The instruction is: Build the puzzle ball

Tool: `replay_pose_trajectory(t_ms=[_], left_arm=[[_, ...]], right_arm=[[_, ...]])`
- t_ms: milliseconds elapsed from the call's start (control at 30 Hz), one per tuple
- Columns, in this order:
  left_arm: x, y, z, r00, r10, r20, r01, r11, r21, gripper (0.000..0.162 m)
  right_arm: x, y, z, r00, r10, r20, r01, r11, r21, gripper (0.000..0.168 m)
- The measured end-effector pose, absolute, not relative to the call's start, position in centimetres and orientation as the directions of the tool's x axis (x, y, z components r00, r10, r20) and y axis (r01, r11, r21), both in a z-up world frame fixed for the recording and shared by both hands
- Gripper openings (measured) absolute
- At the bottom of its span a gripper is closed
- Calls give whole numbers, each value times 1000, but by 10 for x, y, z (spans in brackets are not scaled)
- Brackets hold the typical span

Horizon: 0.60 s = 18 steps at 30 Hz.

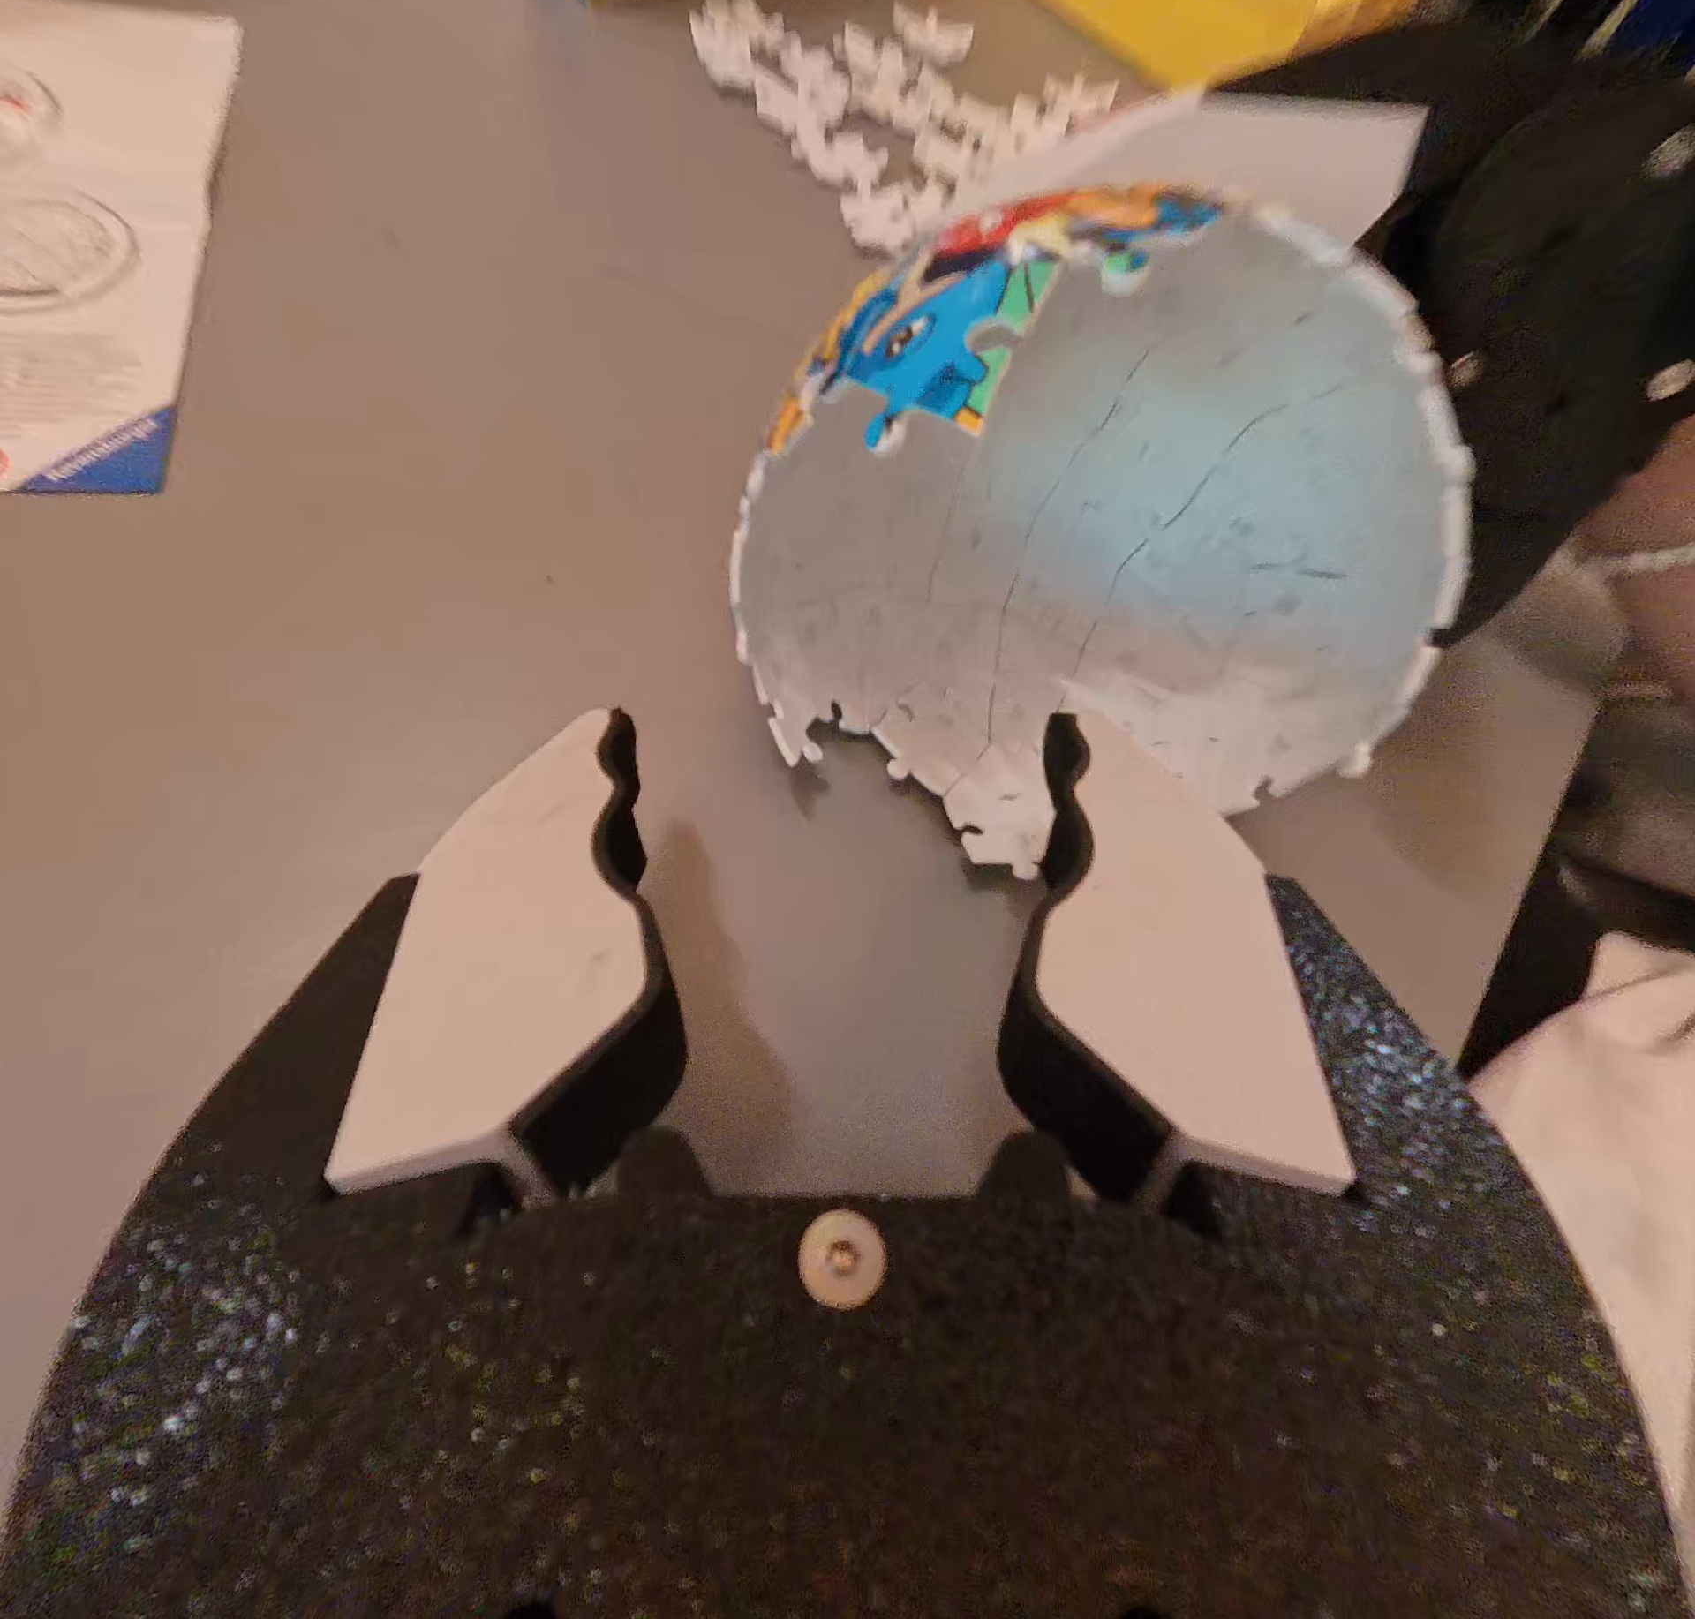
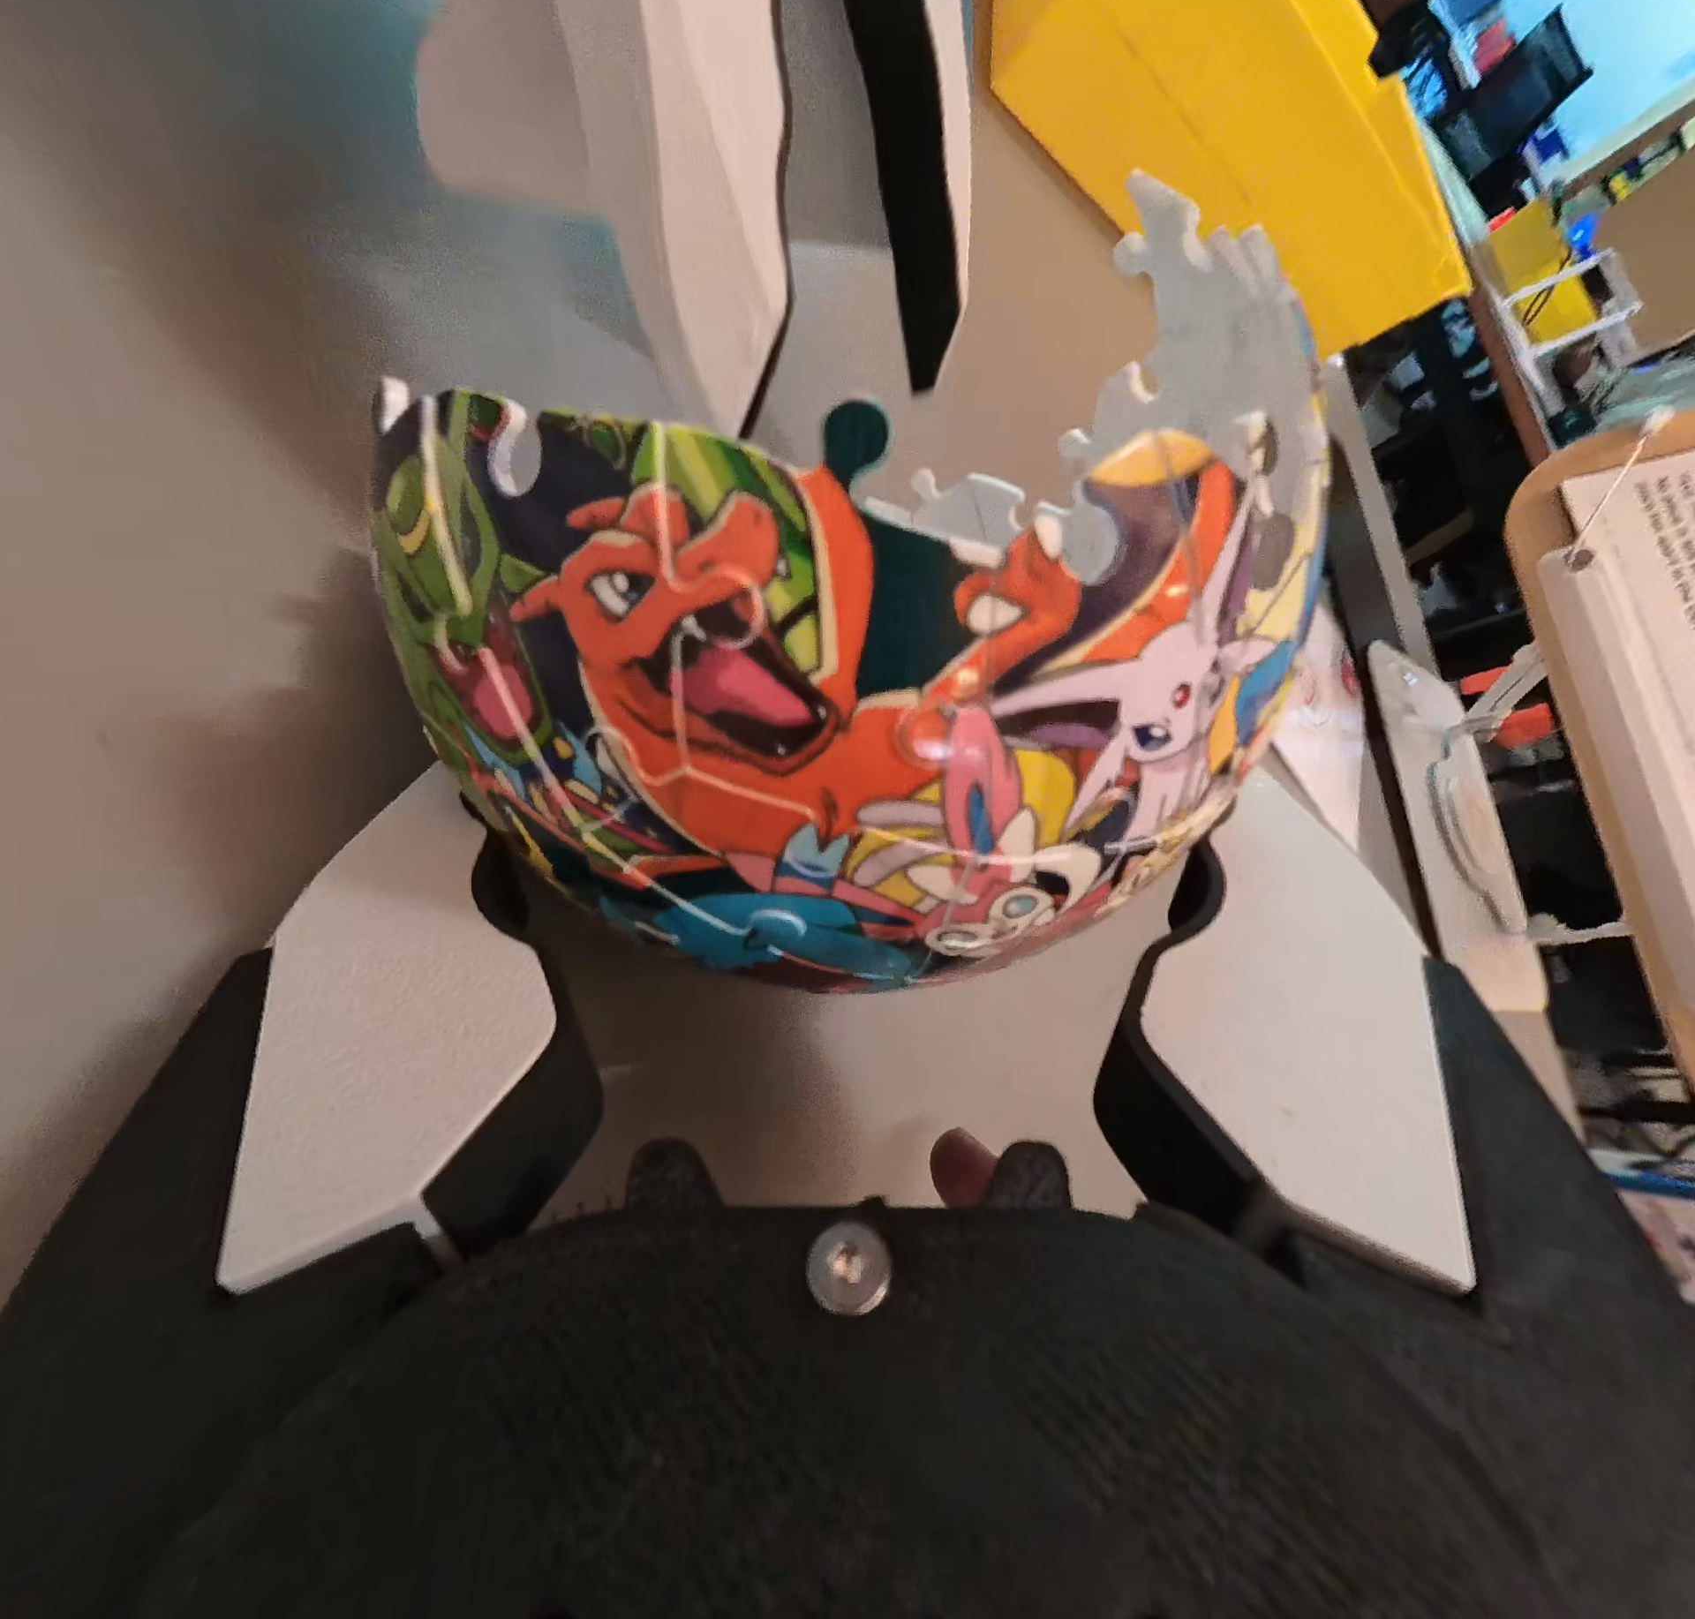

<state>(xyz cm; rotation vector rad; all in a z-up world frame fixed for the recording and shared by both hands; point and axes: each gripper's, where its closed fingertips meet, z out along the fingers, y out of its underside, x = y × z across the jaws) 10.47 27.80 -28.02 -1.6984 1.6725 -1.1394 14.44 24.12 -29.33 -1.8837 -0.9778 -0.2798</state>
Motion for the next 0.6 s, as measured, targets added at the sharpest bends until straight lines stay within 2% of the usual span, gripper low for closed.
replay_pose_trajectory(t_ms=[133,200,267,333,433,500,600], left_arm=[[94,279,-263,-140,-952,273,-450,-185,-874,82],[88,268,-259,-213,-939,271,-427,-160,-890,75],[84,263,-259,-252,-941,225,-413,-106,-905,76],[79,255,-260,-311,-939,145,-392,-13,-920,74],[76,246,-260,-379,-922,-82,-333,218,-917,66],[76,239,-254,-402,-880,-253,-269,378,-886,56],[78,232,-256,-460,-794,-397,-264,549,-793,49]], right_arm=[[151,237,-299,696,520,495,685,-272,-676,138],[154,236,-301,714,522,467,665,-293,-687,137],[157,234,-303,730,524,438,646,-322,-692,137],[161,231,-306,749,524,405,622,-346,-703,135],[165,228,-308,764,526,373,600,-366,-712,133],[165,227,-307,762,531,370,598,-359,-717,131],[165,227,-308,768,533,355,585,-357,-729,131]])
